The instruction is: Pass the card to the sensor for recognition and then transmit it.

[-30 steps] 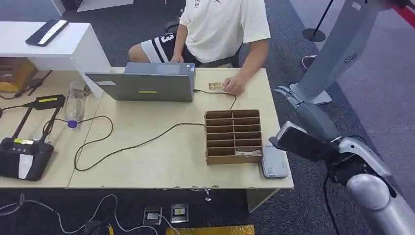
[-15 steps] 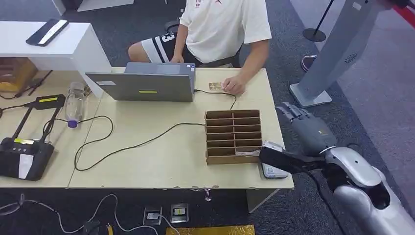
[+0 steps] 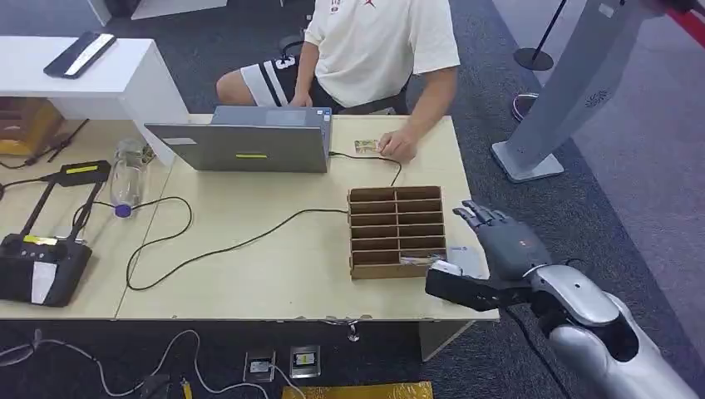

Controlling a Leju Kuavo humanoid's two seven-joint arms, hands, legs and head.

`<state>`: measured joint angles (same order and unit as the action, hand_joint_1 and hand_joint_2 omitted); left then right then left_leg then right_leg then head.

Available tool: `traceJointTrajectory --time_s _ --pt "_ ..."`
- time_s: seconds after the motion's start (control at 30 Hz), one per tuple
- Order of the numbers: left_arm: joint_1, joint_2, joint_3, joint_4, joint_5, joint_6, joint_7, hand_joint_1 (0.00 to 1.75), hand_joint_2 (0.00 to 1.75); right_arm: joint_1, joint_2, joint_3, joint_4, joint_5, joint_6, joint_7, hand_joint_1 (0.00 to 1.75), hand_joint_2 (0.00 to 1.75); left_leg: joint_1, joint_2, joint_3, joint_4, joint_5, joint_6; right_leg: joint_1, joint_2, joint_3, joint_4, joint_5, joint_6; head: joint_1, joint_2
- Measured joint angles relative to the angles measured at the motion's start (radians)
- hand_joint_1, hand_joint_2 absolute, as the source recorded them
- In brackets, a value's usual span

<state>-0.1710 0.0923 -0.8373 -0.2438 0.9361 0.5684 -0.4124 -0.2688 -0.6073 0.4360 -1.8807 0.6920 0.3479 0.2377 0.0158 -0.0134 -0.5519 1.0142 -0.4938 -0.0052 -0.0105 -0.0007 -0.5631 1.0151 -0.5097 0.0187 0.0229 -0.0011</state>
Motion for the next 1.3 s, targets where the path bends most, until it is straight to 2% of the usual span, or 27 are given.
traceJointTrajectory --time_s 0.33,0.47,0.57,0.8,1.03,1.3 --pt "0.000 0.000 0.000 0.000 -0.004 -0.002 0.005 0.00 1.75 0.000 0.000 0.031 0.021 -0.010 0.016 0.003 0.00 1.75 0.000 0.000 0.000 0.000 0.000 0.000 0.000 0.000 0.000 0.000 0.000 0.000 0.000 0.000" --pt "0.000 0.000 0.000 0.000 -0.008 -0.001 0.007 0.00 1.75 0.000 0.001 0.047 0.033 -0.001 0.002 -0.002 0.00 1.75 0.000 0.000 0.000 0.000 0.000 0.000 0.000 0.000 0.000 0.000 0.000 0.000 0.000 0.000" --pt "0.000 0.001 0.000 -0.001 -0.013 0.001 0.007 0.00 1.75 0.000 0.006 0.057 0.053 0.018 -0.035 -0.019 0.00 1.75 0.000 0.000 0.000 0.000 0.000 0.000 0.000 0.000 0.000 0.000 0.000 0.000 0.000 0.000" --pt "0.000 0.001 0.000 -0.009 -0.029 0.007 0.007 0.00 1.75 -0.010 0.032 0.079 0.140 0.111 -0.198 -0.096 0.00 1.75 0.000 0.000 0.000 0.000 0.000 0.000 0.000 0.000 0.000 0.000 0.000 0.000 0.000 0.000" --pt "0.000 0.000 0.000 -0.016 -0.035 0.006 0.007 0.00 1.75 -0.011 0.059 0.104 0.209 0.134 -0.231 -0.112 0.00 1.75 0.000 0.000 0.000 0.000 0.000 0.000 0.000 0.000 0.000 0.000 0.000 0.000 0.000 0.000" --pt "0.000 0.000 0.000 -0.017 -0.038 0.006 0.007 0.00 1.75 -0.005 0.091 0.132 0.266 0.168 -0.309 -0.137 0.00 1.75 0.000 0.000 0.000 0.000 0.000 0.000 0.000 0.000 0.000 0.000 0.000 0.000 0.000 0.000"
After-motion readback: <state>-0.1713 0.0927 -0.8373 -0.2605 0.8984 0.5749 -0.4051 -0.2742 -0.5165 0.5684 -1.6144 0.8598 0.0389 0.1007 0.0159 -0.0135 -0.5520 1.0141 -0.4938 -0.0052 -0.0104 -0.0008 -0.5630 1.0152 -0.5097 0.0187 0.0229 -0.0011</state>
